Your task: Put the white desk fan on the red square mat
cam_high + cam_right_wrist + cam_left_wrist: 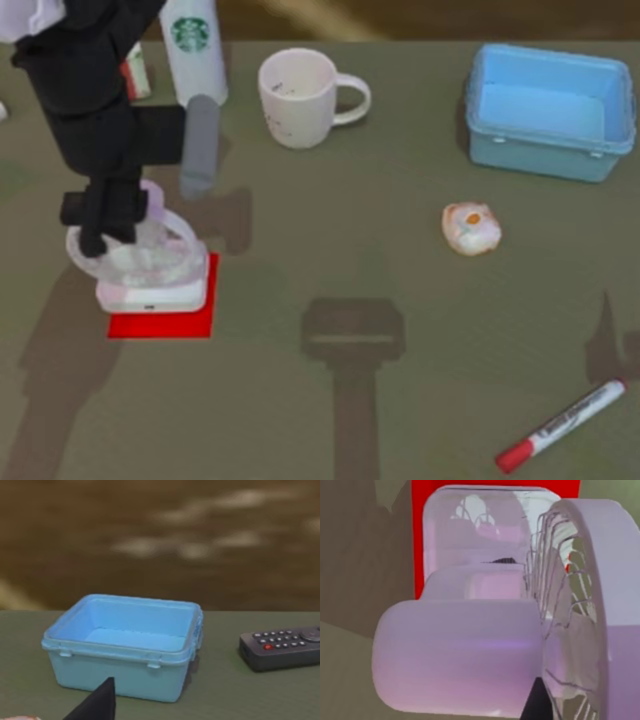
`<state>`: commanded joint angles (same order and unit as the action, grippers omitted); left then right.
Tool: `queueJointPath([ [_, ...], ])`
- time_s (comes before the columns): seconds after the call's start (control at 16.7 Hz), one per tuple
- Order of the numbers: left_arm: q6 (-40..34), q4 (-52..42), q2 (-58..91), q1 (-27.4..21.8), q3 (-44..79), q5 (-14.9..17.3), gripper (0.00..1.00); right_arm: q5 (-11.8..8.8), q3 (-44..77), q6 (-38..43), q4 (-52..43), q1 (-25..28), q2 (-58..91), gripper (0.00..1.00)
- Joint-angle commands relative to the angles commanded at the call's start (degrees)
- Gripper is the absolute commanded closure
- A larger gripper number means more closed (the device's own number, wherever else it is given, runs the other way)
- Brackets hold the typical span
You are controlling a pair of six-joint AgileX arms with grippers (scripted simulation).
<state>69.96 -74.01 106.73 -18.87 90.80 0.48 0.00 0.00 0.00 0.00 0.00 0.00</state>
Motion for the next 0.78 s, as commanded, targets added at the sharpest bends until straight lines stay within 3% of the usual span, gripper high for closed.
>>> queueJointPath([
  [0.3, 0.07, 0.91, 0.08, 0.07, -0.91, 0.01, 1.00, 0.00, 0.00, 0.00, 0.00, 0.00, 0.00, 0.00],
  [0.78, 0.07, 0.91, 0.08, 0.07, -0.91, 0.01, 0.40, 0.00, 0.00, 0.00, 0.00, 0.00, 0.00, 0.00],
])
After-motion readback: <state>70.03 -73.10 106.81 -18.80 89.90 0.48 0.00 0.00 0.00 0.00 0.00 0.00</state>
